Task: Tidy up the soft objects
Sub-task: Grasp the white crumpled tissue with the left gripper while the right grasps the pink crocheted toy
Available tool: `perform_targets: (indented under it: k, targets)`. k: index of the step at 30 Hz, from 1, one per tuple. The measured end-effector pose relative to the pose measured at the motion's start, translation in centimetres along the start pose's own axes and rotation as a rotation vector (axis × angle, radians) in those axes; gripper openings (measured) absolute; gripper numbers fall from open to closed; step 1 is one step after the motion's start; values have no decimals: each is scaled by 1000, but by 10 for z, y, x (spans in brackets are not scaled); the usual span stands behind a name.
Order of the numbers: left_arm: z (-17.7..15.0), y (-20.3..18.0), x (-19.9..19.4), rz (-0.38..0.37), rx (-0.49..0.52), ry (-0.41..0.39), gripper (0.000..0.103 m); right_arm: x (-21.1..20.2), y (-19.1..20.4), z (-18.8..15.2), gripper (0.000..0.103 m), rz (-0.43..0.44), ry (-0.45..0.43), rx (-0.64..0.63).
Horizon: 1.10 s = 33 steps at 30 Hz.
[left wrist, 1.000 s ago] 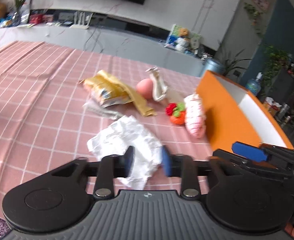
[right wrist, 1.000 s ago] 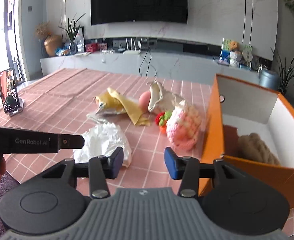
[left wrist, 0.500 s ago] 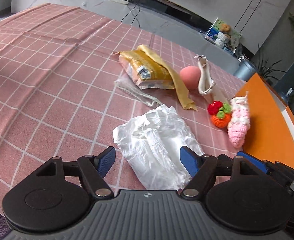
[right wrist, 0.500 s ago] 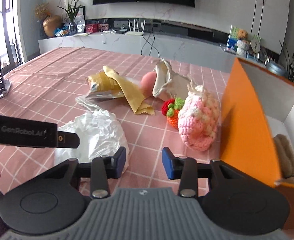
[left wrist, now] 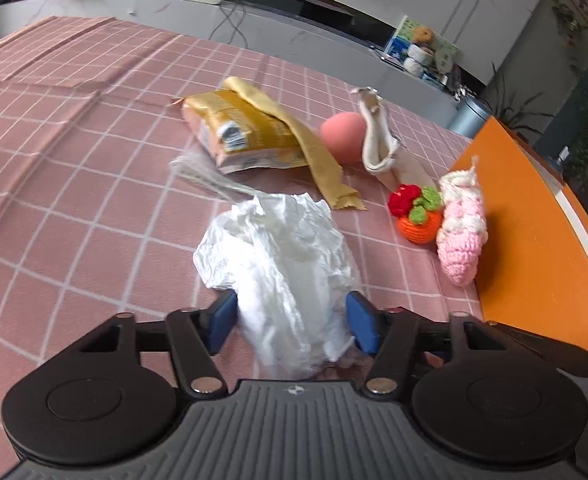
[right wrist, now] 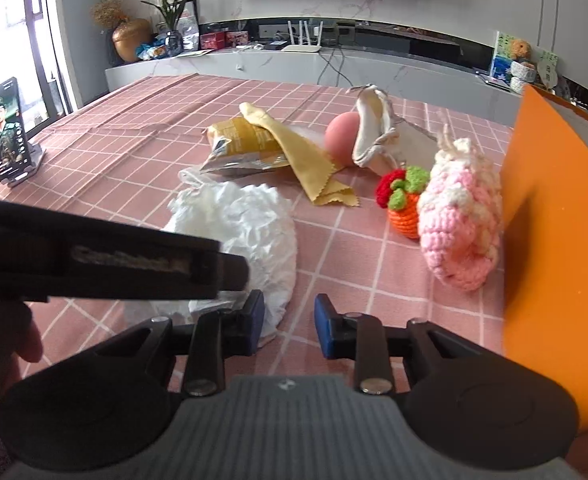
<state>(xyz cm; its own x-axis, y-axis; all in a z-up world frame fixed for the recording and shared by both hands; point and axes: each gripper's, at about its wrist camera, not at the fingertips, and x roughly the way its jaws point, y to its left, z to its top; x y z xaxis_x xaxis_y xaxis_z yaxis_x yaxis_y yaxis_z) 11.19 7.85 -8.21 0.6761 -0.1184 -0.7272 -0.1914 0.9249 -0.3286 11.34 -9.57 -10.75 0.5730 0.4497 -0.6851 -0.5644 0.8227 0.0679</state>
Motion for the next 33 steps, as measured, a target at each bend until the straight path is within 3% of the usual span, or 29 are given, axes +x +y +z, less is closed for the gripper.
perform_targets:
  k: [3,9,11,13,17,21,23,30,33]
  targets:
    - [-1,-9,5,9,45,-6,40,1,2,1,26,6,0,-15]
    - [-1,-2,4,-15,25,-15,23,0,1,2,27,18,1,-22]
    - [0,-3,2,-21,41,-24,20,-8,4,2,28,-19,-19,-45]
    - [1,-3,-2,-21,43,-40,19,-18,5,3,33,-73,-57,-65]
    - [5,2,-10,-30,23,-69,19,-29,4,5,39,-264,-131,-105]
    - [11,-1,-16,-39,29,-101,19,-16,3,12,46,-418,-135,-179]
    - [12,-4,-18,-47,42,-113,19,-8,1,14,53,-452,-131,-196]
    - [16,-6,-13,-58,46,-104,19,20,-10,20,54,-558,-108,-239]
    - [17,-5,-11,-61,42,-97,19,27,-13,20,54,-564,-105,-252]
